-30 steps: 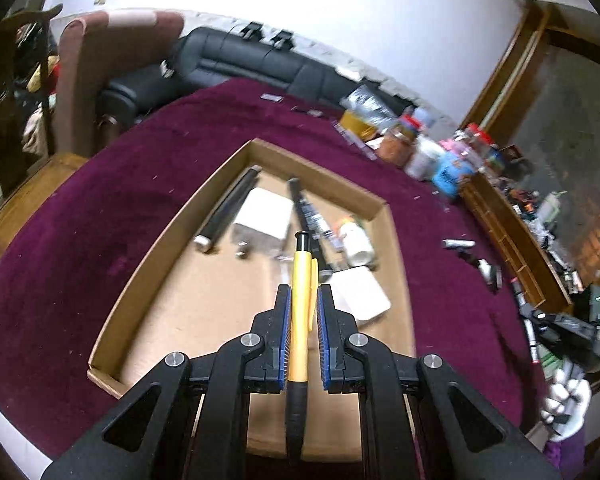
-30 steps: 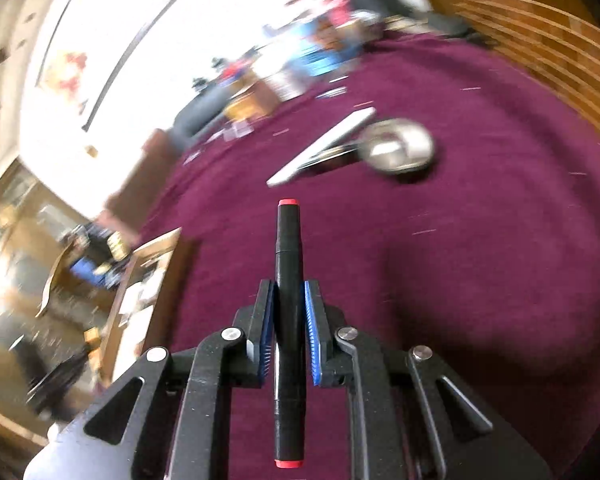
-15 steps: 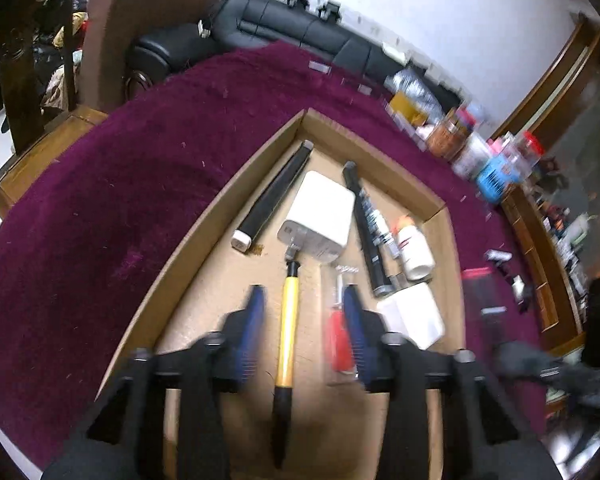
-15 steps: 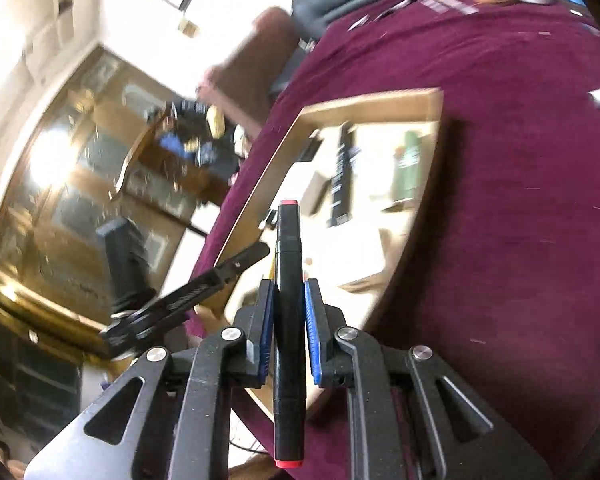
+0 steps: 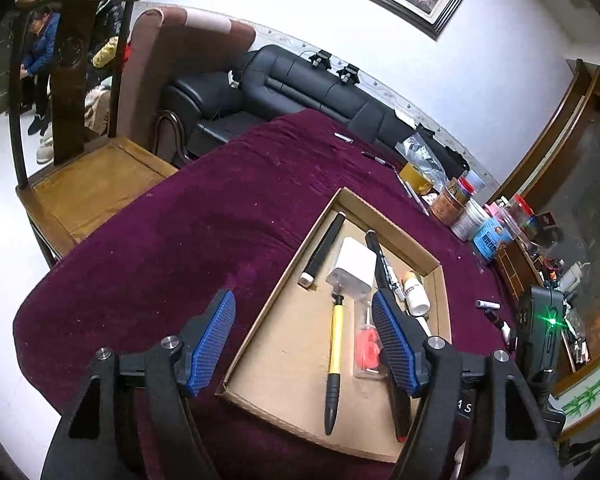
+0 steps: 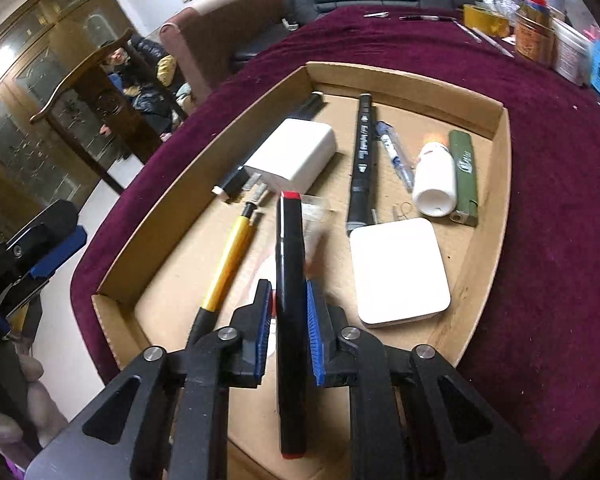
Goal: Organize rigid objects
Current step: 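Withdraw both tools from the tray back over the table, then lower the right tool onto the black tape roll and close on it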
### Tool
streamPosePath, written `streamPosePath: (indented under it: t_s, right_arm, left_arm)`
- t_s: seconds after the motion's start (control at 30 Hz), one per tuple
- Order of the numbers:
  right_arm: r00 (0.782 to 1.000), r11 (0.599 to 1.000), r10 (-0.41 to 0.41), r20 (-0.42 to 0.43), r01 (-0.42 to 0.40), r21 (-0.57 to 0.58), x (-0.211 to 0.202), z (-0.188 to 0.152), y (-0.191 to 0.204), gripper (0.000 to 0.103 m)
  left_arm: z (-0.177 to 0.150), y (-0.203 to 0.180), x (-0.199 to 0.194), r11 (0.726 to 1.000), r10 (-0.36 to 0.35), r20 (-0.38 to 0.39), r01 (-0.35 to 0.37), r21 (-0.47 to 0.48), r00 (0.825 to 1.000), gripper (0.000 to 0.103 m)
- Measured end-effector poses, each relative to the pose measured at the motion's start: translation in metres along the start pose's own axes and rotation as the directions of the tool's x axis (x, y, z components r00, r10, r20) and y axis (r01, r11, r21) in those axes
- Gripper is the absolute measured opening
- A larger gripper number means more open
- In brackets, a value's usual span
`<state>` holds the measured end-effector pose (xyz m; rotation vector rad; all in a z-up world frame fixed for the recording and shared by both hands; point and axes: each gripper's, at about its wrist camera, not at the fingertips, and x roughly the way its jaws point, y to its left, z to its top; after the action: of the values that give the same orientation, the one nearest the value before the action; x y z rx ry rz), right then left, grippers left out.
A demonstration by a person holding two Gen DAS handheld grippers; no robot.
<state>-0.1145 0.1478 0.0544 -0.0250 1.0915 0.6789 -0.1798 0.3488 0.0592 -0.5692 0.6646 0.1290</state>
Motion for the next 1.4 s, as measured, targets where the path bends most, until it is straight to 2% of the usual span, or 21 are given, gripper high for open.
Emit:
streamPosePath:
  t_s: [0.17, 0.27, 0.33, 0.4, 0.47, 0.5, 0.53, 0.57, 0.6, 0.7, 0.8, 0.87, 0.97, 1.17, 1.4]
  right_arm:
    - [0.998, 1.0, -0.017, 0.065, 0.016, 0.015, -0.018, -0.002, -0.008, 0.023]
    - [0.99, 0.999, -0.032, 0.141, 0.029, 0.018, -0.038, -0.004, -0.013, 0.034]
    - [0.975, 0.999, -0.053, 0.215, 0.049, 0.024, -0.061, -0.012, -0.022, 0.041]
    - [0.956, 0.996, -0.094, 0.28, 0.092, 0.02, -0.08, -0.018, -0.028, 0.046]
    - [0.903, 0.979, -0.196, 0.383, 0.204, 0.02, -0.103, -0.029, -0.037, 0.068]
    - [0.886, 0.971, -0.229, 0.404, 0.238, 0.028, -0.109, -0.032, -0.04, 0.085]
    - [0.859, 0.956, -0.282, 0.427, 0.29, 0.048, -0.114, -0.037, -0.049, 0.086]
    - [0.845, 0.946, -0.314, 0.432, 0.316, 0.069, -0.118, -0.04, -0.059, 0.086]
    - [0.844, 0.944, -0.324, 0.428, 0.321, 0.081, -0.119, -0.042, -0.065, 0.086]
    - [0.859, 0.944, -0.328, 0.393, 0.286, 0.164, -0.124, -0.049, -0.093, 0.086]
    - [0.87, 0.94, -0.323, 0.374, 0.25, 0.231, -0.126, -0.061, -0.113, 0.086]
    - [0.874, 0.94, -0.32, 0.365, 0.245, 0.236, -0.124, -0.067, -0.117, 0.086]
    - [0.883, 0.944, -0.309, 0.354, 0.241, 0.223, -0.127, -0.074, -0.12, 0.086]
    - [0.882, 0.949, -0.307, 0.358, 0.254, 0.188, -0.134, -0.081, -0.121, 0.086]
    - [0.884, 0.944, -0.308, 0.351, 0.24, 0.224, -0.14, -0.089, -0.14, 0.086]
  left_arm:
    - [-0.002, -0.007, 0.001, 1.0, -0.005, -0.006, 0.005, 0.011, 1.0, 0.065]
    - [-0.005, -0.02, 0.001, 0.999, -0.004, -0.02, 0.005, 0.037, 1.0, 0.065]
    - [-0.008, -0.035, -0.004, 0.997, -0.002, -0.011, 0.003, 0.08, 1.0, 0.065]
    - [-0.013, -0.055, -0.009, 0.987, 0.035, 0.022, -0.038, 0.158, 0.999, 0.065]
    - [-0.019, -0.079, -0.009, 0.965, 0.084, 0.057, -0.096, 0.243, 0.995, 0.065]
    - [-0.022, -0.089, -0.009, 0.956, 0.101, 0.072, -0.117, 0.27, 0.992, 0.065]
    - [-0.025, -0.099, -0.008, 0.944, 0.118, 0.088, -0.139, 0.298, 0.989, 0.066]
    - [-0.028, -0.111, -0.007, 0.93, 0.137, 0.105, -0.165, 0.328, 0.985, 0.066]
    - [-0.031, -0.121, -0.006, 0.916, 0.155, 0.118, -0.187, 0.355, 0.981, 0.066]
    - [-0.039, -0.142, -0.002, 0.884, 0.194, 0.13, -0.231, 0.407, 0.972, 0.072]
    - [-0.047, -0.16, 0.005, 0.862, 0.22, 0.115, -0.248, 0.442, 0.969, 0.073]
    - [-0.052, -0.169, 0.01, 0.849, 0.238, 0.094, -0.254, 0.464, 0.967, 0.073]
    - [-0.059, -0.181, 0.016, 0.84, 0.25, 0.055, -0.245, 0.485, 0.967, 0.073]
    - [-0.07, -0.2, 0.025, 0.822, 0.263, 0.018, -0.234, 0.519, 0.965, 0.073]
    - [-0.081, -0.217, 0.031, 0.803, 0.267, -0.005, -0.219, 0.555, 0.964, 0.073]
